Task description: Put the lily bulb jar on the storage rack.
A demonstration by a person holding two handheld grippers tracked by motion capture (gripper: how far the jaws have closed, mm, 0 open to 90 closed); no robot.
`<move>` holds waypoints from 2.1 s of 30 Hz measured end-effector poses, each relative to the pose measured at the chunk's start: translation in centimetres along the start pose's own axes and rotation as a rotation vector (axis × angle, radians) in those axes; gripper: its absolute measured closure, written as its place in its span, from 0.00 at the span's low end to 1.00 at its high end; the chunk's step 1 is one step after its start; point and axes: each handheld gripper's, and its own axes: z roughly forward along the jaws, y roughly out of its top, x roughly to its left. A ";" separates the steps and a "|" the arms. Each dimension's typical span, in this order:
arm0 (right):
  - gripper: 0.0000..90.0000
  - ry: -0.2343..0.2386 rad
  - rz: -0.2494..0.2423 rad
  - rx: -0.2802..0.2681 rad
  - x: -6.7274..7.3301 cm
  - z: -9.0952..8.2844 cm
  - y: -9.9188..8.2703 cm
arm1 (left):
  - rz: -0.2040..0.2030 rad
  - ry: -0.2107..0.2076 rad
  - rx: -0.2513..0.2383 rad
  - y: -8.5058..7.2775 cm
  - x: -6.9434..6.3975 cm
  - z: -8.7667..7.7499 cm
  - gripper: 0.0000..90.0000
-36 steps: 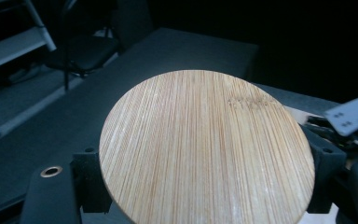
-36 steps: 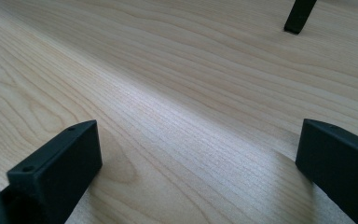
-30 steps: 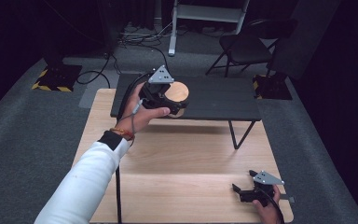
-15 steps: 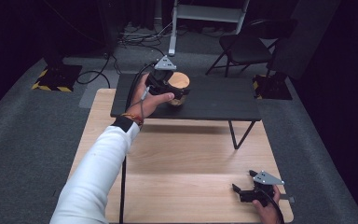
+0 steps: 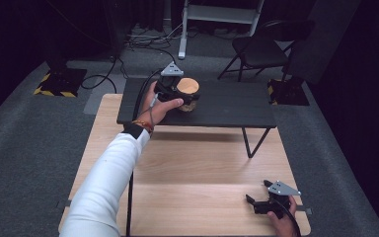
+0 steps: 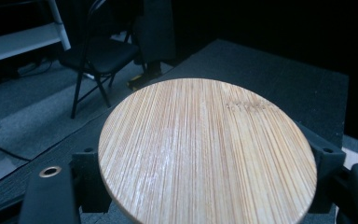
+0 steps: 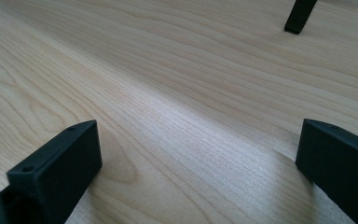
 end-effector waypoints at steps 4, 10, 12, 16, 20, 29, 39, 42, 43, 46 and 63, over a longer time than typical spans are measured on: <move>0.00 0.000 0.000 0.000 0.0 0.0 0.0 | -0.009 0.001 -0.042 -0.2 -0.2 -1.2 0.07; 0.00 0.001 -0.001 0.000 0.0 0.0 0.0 | 0.027 0.039 -0.015 0.6 -1.6 -3.8 0.00; 0.00 0.002 -0.002 0.001 -0.1 0.0 0.0 | 0.032 0.050 -0.013 0.5 -2.0 -4.8 0.00; 0.00 0.002 -0.001 -0.001 -0.1 0.0 0.0 | 0.060 0.086 0.046 1.0 -3.4 -6.5 0.01; 0.00 0.002 -0.001 0.000 -0.1 0.0 0.0 | 0.072 0.120 0.079 0.7 -4.7 -8.1 0.02; 0.00 0.001 -0.001 -0.001 0.0 0.0 0.0 | 0.068 0.145 0.082 -1.2 -6.8 -11.1 0.03; 0.00 0.001 -0.001 -0.001 0.0 0.0 0.0 | 0.048 0.155 0.062 -5.3 -8.4 -13.5 0.02; 0.00 0.001 -0.001 0.000 0.0 0.0 0.0 | 0.038 0.161 0.039 -7.3 -8.9 -14.0 0.01; 0.00 0.001 -0.001 0.000 0.0 0.0 0.0 | 0.032 0.161 0.034 -8.0 -9.0 -14.1 0.01; 0.00 0.002 -0.001 -0.001 0.0 0.0 0.0 | 0.048 0.169 0.044 -9.5 -9.5 -14.2 0.01; 0.00 0.009 -0.006 0.000 -0.2 0.0 0.0 | 0.012 0.172 0.096 -19.0 -11.6 -13.0 0.01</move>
